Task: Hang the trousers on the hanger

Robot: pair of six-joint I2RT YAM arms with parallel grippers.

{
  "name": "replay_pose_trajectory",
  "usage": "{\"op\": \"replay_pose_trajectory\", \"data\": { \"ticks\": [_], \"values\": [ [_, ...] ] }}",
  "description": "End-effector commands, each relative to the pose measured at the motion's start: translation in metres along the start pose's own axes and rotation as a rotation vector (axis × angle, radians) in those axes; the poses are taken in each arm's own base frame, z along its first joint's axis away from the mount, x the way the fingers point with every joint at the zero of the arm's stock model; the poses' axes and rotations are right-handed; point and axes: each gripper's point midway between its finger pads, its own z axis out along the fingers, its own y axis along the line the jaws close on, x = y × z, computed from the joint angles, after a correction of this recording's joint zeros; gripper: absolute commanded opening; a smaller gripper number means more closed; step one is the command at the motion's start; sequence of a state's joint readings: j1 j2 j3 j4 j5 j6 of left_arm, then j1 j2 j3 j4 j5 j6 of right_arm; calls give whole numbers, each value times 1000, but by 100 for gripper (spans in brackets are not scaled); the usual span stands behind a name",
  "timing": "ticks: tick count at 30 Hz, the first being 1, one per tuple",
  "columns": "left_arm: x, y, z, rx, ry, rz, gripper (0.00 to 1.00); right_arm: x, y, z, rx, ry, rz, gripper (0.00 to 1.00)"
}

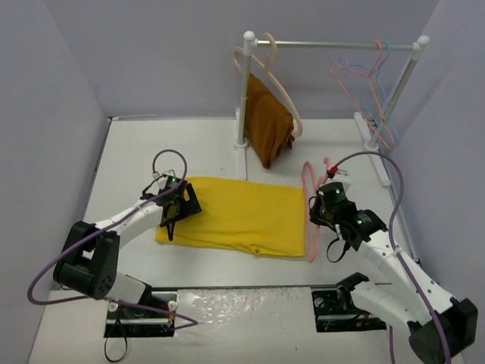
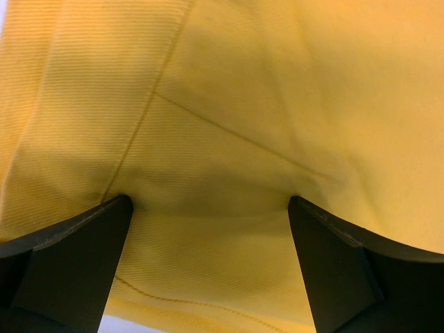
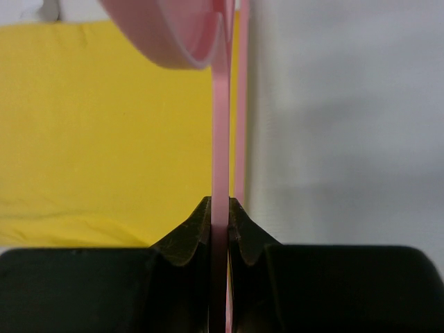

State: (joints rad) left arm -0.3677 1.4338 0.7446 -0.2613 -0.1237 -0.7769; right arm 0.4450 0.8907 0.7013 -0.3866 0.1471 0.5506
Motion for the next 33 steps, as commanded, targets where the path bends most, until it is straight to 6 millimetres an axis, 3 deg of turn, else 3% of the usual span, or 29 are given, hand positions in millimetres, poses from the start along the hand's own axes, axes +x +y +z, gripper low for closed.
{"op": "replay_pose_trajectory", "data": {
  "ticks": [1, 9, 14, 20, 23, 25, 29, 33],
  "values": [
    [5, 61, 3, -210, 81, -67, 96, 24, 29, 13, -20, -12, 26, 0],
    [-41, 93, 0, -260, 53, -176, 96, 70, 80, 16, -123, 11, -25, 0],
    [-69, 85, -18, -220, -20, -151, 96, 85, 105, 27, -161, 17, -59, 0],
    [-82, 57, -51, -97, -122, -63, 96, 90, 140, 30, -225, 7, -88, 0],
    [-82, 28, -77, -29, -191, 7, 96, 76, 152, 22, -251, -24, -95, 0],
    [-76, -2, -93, 32, -215, 46, 96, 68, 149, 19, -239, -49, -101, 0],
    [-44, -72, -118, 185, -238, 174, 96, 65, 125, 17, -182, -62, -98, 0],
    [-8, -140, -128, 350, -214, 257, 94, 74, 95, 19, -152, -37, -39, 0]
  ]
}}
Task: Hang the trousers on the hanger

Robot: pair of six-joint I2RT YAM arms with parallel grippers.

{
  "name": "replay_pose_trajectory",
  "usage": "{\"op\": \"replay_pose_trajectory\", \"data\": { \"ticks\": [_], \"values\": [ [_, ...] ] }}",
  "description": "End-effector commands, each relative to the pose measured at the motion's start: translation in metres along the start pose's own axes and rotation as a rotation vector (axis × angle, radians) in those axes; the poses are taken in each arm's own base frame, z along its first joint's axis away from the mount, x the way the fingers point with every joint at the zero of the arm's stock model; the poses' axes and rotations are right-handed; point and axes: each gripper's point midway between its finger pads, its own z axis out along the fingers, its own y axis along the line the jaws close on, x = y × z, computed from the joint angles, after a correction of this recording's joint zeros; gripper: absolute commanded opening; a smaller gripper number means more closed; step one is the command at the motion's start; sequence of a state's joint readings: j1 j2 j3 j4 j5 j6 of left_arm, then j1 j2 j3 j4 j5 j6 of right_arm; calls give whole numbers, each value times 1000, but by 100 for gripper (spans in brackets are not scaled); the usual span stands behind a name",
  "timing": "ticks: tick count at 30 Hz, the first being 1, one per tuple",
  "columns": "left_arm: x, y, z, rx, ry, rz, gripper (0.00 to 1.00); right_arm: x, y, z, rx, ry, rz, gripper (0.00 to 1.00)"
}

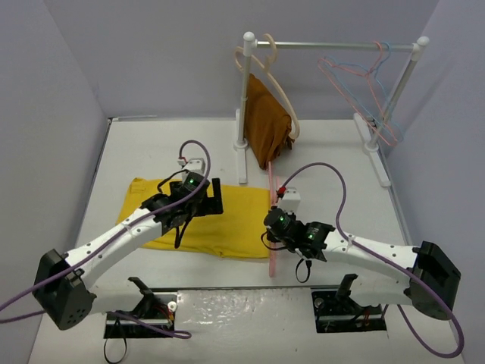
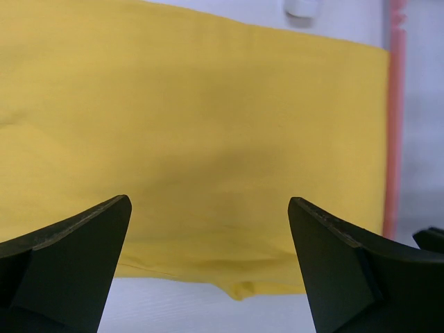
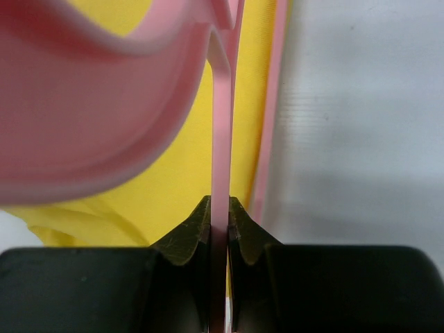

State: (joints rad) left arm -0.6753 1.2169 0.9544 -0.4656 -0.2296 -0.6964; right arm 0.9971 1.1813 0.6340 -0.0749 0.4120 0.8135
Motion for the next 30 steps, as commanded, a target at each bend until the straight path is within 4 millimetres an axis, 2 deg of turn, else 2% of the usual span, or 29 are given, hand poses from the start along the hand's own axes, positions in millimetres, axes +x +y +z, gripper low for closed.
{"op": "replay_pose_trajectory", "data": {
  "ticks": [1, 4, 8, 10, 12, 13, 16, 21, 30],
  "values": [
    [-11, -70, -3, 144, -67, -1, 93, -2, -20, -7, 12, -26, 102, 0],
    [4, -111, 9, 198, -38, 54, 92, 8, -34, -8, 33, -8, 132, 0],
    [20, -155, 21, 247, -9, 101, 92, 18, -50, -8, 85, 2, 156, 0],
    [26, -170, 26, 260, -2, 117, 92, 22, -59, -8, 122, 3, 167, 0],
    [37, -179, 40, 244, 23, 142, 91, 23, -64, -9, 135, -7, 173, 0],
    [35, -186, 41, 248, 22, 141, 91, 22, -66, -9, 139, -10, 176, 0],
    [44, -196, 51, 231, 43, 159, 90, 23, -68, -9, 142, -6, 176, 0],
    [62, -198, 69, 177, 83, 186, 83, 24, -69, -12, 132, -7, 188, 0],
    [89, -185, 87, 86, 141, 227, 65, 26, -75, -15, 128, -11, 199, 0]
  ]
}}
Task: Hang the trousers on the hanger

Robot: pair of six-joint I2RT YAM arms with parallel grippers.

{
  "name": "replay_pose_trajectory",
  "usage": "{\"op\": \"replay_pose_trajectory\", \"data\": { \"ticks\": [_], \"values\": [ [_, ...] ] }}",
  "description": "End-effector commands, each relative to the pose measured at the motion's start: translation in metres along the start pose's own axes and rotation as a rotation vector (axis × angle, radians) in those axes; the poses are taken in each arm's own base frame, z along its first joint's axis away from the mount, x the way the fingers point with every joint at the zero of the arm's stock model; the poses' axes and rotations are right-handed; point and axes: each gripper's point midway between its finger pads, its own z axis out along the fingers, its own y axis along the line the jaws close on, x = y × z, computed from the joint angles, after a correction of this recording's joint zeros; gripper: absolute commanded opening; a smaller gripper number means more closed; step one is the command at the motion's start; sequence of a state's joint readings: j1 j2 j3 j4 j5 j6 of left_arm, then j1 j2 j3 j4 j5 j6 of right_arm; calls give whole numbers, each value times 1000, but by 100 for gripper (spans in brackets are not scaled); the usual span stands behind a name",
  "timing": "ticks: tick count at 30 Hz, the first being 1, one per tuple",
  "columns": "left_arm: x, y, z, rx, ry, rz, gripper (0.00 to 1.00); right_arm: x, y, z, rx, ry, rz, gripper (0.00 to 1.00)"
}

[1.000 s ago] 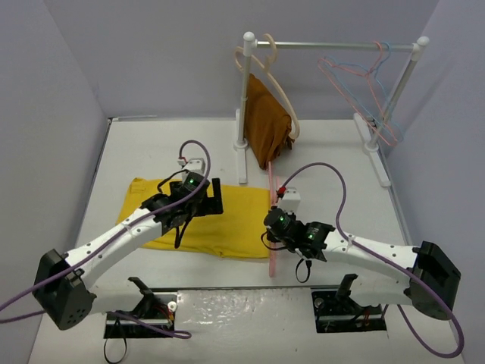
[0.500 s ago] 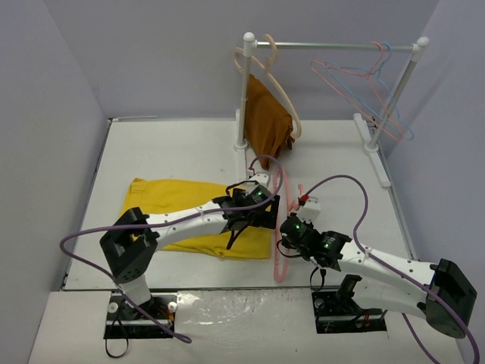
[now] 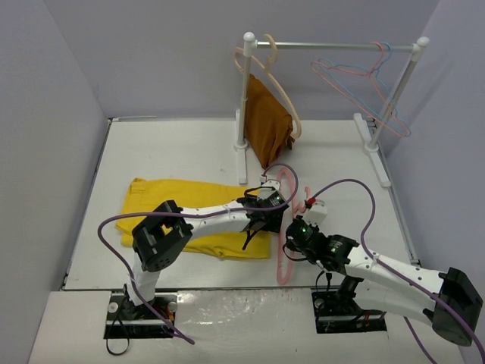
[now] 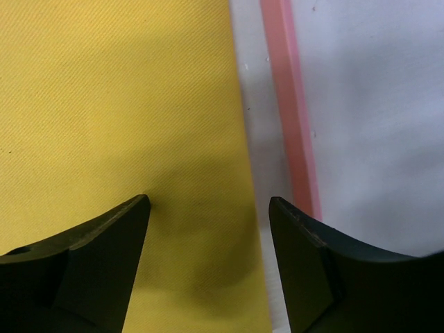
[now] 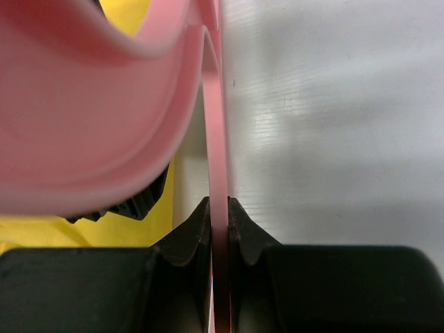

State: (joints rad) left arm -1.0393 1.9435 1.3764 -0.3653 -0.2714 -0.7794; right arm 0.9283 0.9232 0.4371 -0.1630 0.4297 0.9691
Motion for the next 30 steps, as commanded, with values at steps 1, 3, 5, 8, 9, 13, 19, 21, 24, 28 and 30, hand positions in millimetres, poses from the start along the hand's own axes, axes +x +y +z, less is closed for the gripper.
{"op": "replay_pose_trajectory", "data": {
  "ticks": [1, 3, 5, 8, 9, 13, 19, 21, 24, 28, 30],
  "values": [
    [-15, -11, -7, -1, -38, -27, 65, 4, -16, 0, 52, 5, 11, 0],
    [-11, -12, -4, -1, -25, -23, 64, 4, -17, 0, 54, 6, 11, 0],
    [-9, -14, -3, 4, -22, -29, 64, 4, -17, 0, 54, 6, 11, 0],
    [-8, -15, -1, 4, -20, -32, 62, 4, -17, 0, 53, 5, 13, 0],
    [-8, -16, -1, 4, -18, -34, 61, 4, -17, 0, 53, 5, 13, 0],
    [-1, -15, 2, -11, 0, -49, 47, 5, -18, 0, 48, 5, 22, 0],
    [8, -12, 5, -20, 13, -58, 17, 4, -16, -3, 26, -1, 30, 0],
    [1, -15, 0, 5, -7, -57, 0, 2, -11, -5, -2, -2, 21, 0],
    [-14, -23, -13, 49, -43, -46, 0, 0, -2, -6, -45, -3, 21, 0],
    [-40, -34, -40, 130, -117, -64, 0, 0, 5, -6, -77, 2, 15, 0],
    [-53, -41, -55, 179, -158, -83, 0, 1, 12, -5, -104, 8, 6, 0]
  ]
}}
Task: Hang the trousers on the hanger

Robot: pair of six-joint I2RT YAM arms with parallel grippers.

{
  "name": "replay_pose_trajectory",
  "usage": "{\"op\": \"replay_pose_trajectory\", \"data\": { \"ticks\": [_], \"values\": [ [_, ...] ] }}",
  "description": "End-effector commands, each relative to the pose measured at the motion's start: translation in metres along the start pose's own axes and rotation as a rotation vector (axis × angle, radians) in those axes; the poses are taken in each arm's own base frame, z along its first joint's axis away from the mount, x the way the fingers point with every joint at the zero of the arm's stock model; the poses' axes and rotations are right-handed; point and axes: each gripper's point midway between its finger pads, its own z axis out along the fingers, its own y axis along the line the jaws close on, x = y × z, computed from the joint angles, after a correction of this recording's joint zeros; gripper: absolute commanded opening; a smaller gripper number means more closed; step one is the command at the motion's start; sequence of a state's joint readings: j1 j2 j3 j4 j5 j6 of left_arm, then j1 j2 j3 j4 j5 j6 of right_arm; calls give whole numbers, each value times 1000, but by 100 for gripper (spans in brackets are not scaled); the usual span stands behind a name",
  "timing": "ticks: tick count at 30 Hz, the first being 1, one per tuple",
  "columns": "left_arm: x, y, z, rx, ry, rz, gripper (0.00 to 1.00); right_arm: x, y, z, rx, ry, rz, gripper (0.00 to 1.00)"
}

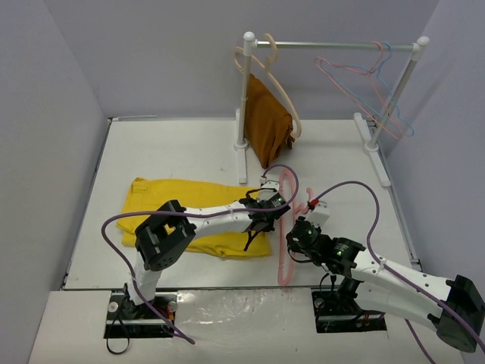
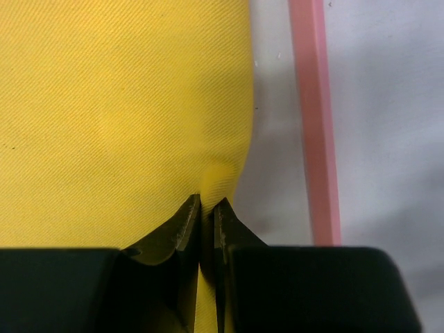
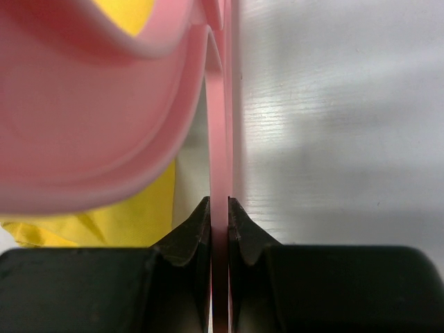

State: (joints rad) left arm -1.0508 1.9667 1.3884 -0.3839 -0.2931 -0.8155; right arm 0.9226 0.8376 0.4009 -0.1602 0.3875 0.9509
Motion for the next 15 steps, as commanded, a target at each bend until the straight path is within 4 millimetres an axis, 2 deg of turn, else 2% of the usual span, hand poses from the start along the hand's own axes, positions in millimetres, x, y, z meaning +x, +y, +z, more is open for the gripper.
{"op": "replay_pose_trajectory", "data": {
  "ticks": [1, 6, 11, 15],
  "values": [
    [-65, -43, -68, 235, -181, -79, 0, -1, 16, 3, -64, 5, -8, 0],
    [-84, -64, -92, 359, -229, -117, 0, -4, 34, 3, -133, 8, -24, 0],
    [-87, -81, -96, 444, -227, -142, 0, -16, 49, -3, -190, -26, -33, 0],
    [-87, -86, -88, 451, -229, -164, 0, -27, 57, -9, -222, -54, -39, 0]
  ]
}}
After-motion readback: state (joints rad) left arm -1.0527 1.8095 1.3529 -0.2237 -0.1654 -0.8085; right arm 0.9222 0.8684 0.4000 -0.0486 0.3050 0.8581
